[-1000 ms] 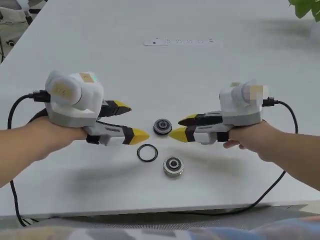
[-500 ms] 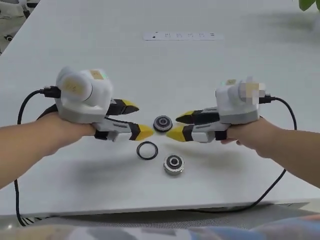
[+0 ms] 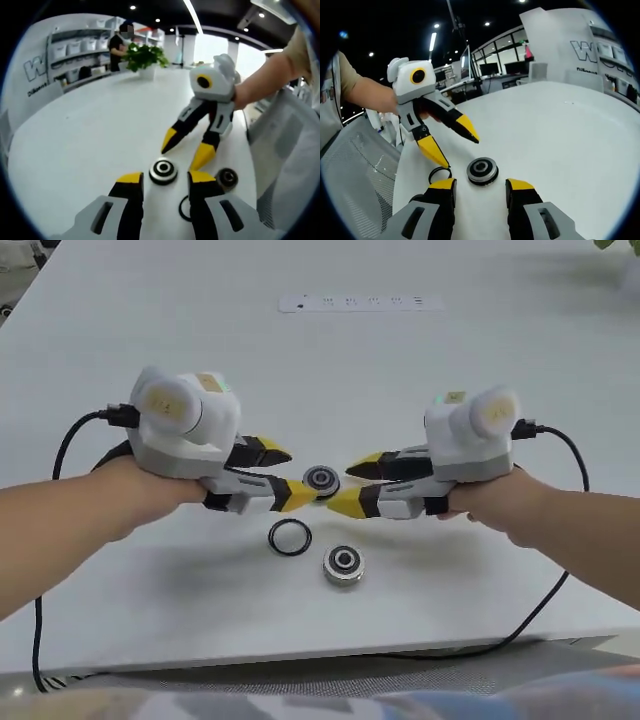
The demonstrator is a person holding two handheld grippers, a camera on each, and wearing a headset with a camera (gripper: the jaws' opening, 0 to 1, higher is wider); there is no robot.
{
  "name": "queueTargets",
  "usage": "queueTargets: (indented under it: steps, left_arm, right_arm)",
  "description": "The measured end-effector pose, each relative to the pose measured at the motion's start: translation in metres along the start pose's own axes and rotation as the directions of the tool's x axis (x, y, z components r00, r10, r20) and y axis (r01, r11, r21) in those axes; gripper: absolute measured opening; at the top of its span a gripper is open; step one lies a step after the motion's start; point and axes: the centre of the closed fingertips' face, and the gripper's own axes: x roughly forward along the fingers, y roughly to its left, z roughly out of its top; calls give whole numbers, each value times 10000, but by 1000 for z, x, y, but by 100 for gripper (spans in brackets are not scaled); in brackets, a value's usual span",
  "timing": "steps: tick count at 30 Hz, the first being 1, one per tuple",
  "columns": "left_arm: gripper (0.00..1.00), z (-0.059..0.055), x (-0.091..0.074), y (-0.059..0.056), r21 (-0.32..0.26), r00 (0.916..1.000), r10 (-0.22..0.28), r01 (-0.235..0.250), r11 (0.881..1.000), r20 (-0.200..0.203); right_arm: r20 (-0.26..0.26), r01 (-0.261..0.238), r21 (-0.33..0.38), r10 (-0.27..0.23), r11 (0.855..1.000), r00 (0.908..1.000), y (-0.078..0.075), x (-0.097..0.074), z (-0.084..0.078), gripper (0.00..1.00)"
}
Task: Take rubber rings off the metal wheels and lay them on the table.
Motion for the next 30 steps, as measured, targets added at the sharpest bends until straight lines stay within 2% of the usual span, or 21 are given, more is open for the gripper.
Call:
queueTargets:
  steps: [11,21,24,30]
  left_arm:
    - [27,2,15,-4,152,9996,-216,219,9996,-161]
    - [23,-4,24,0,121,9988,-147,153,9998,-462]
    - [21,-1,24,0,42,9992,-131,132,9999,-383]
    - [19,-1,25,-2,666,9990,-18,49,9978,-457]
  right_arm:
    - [-9,-7,-68,6,10000,10000,-2,-1,-2,39]
    - [-18,-32,-64,32,10000,10000,-2,-1,-4,39]
    - [-16,-16,-24,16,10000,10000,-3,0,-4,39]
    - [-21,-16,-36,15,10000,10000,-3,0,-5,39]
